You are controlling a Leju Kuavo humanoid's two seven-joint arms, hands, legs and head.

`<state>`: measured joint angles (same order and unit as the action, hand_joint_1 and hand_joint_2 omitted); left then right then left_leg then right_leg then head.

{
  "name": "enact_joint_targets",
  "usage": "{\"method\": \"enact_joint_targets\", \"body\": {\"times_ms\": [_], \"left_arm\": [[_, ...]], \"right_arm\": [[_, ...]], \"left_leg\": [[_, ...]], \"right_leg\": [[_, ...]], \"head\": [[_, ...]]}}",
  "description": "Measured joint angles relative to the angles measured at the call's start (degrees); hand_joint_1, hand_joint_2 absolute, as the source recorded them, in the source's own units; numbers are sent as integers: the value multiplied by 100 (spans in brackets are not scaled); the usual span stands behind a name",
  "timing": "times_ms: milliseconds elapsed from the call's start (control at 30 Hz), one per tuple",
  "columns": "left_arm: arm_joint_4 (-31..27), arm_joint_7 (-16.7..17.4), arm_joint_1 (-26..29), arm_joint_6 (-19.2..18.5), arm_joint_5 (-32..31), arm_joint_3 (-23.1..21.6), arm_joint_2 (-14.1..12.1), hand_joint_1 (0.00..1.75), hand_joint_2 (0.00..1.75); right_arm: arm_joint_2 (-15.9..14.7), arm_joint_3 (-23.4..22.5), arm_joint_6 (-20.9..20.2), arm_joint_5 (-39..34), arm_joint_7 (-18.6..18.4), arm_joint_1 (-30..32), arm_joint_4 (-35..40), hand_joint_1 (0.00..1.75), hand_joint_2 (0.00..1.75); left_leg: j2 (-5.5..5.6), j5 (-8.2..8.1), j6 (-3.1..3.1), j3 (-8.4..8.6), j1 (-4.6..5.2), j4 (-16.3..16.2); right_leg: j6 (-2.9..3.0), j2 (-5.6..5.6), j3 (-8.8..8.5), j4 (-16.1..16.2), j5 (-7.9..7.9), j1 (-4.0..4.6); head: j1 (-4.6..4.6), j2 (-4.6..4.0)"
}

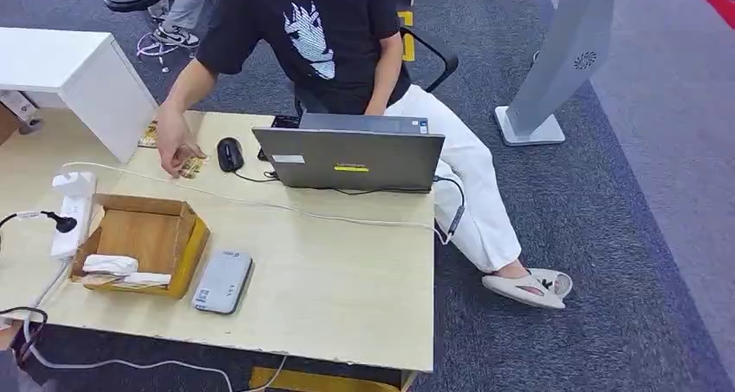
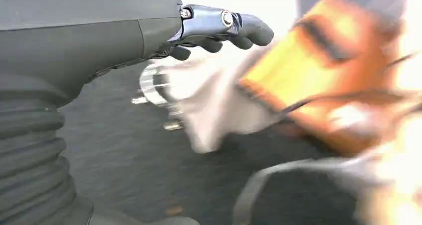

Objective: Pass the card to the sensor for recognition and then transmit it.

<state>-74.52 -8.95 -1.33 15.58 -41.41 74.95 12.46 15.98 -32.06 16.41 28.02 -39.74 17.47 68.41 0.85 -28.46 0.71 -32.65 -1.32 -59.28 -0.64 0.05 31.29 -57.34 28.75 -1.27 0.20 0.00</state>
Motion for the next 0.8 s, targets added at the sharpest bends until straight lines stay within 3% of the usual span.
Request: {"method": "enact_joint_targets", "body": {"times_ms": [167, 267, 467, 533, 667, 800], "left_arm": [[-1004, -800, 0, -296, 979, -136, 35, 0, 175], [-1923, -1164, 14, -936, 1267, -317, 103, 0, 175], [-3582, -1350, -64, -2536, 1380, -529, 254, 0, 175], [-3969, -1405, -142, -2859, 1418, -577, 282, 0, 175], [-4614, -1477, -399, -3051, 1098, -807, 365, 0, 175], [-5001, -1311, -442, -3228, 659, -1570, 396, 0, 175]], "right_arm": [[2, 199, 48, 134, -28, 117, 89, 0, 175], [4, 229, -48, 256, -35, 117, 89, 0, 175], [4, 229, -360, 323, -35, 151, 155, 0, 175], [4, 229, -435, 339, -26, 154, 155, 0, 175], [4, 218, -610, 529, 31, 150, 155, 0, 175], [4, 192, -717, 577, 182, 135, 148, 0, 175]], "left_leg": [[-2, 0, 0, 0, -1, 0], [-2, 0, -1, 0, 4, -1], [-2, 1, -1, 0, 5, -6], [-2, 1, -1, 1, 5, -6], [-2, 1, -1, 2, 4, -6], [-3, 2, -1, 2, 5, -6]], "right_leg": [[0, 2, 6, 0, 0, 0], [-1, 1, 4, 0, -1, -4], [-1, 3, -1, 1, -6, -4], [-1, 3, 1, 1, -6, -4], [-1, 2, 8, 0, -6, -3], [0, 3, -2, 0, -8, -3]], "head": [[2, 0], [0, 0], [2, 0], [-2, 0], [-2, 0], [0, 0]]}}
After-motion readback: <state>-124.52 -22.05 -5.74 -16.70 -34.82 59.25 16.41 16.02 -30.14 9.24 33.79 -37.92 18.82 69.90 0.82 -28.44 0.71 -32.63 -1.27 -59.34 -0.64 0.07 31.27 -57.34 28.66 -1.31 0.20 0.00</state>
